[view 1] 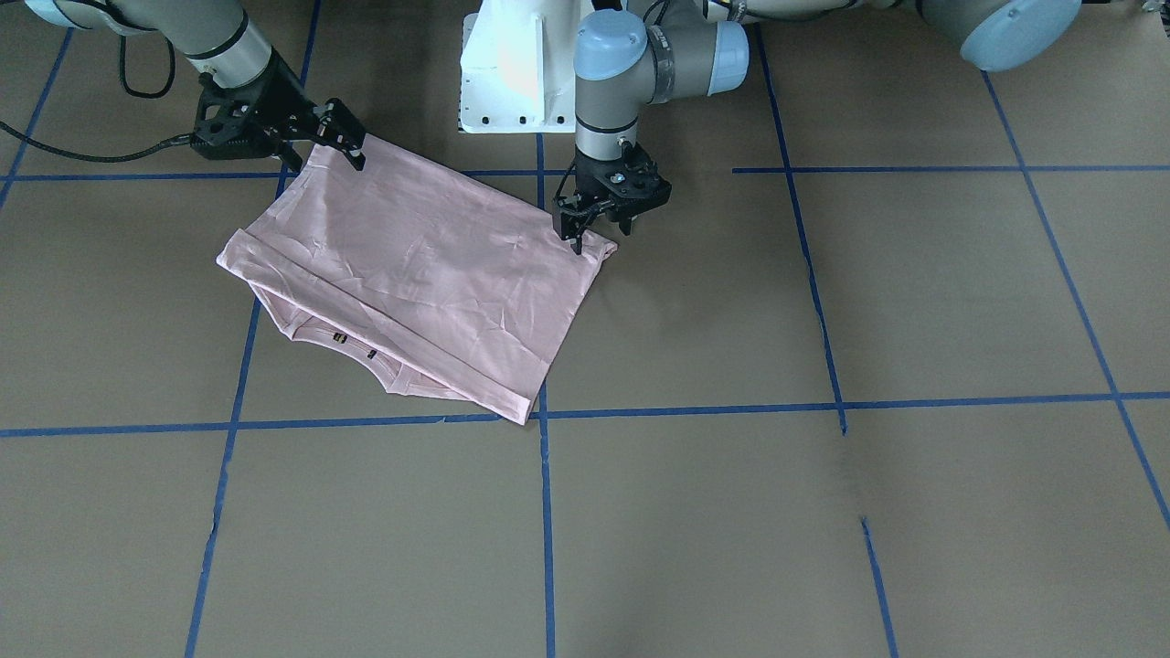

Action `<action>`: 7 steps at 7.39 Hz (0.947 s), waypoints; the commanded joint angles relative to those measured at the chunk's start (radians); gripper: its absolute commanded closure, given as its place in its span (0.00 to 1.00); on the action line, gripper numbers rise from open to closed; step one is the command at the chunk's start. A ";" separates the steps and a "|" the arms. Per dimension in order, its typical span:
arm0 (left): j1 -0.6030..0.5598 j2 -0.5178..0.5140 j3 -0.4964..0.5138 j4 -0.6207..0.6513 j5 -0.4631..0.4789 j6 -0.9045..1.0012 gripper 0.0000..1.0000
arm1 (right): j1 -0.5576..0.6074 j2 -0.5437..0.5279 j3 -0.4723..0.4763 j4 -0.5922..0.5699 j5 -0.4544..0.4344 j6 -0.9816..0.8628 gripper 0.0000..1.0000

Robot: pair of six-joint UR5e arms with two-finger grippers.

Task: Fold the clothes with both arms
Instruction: 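Grasp the shirt's near corner with the left gripper and pull it to straighten the shirt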

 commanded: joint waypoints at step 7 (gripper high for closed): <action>-0.072 0.000 -0.008 -0.008 -0.012 0.008 1.00 | 0.003 0.002 0.004 0.002 0.000 0.006 0.00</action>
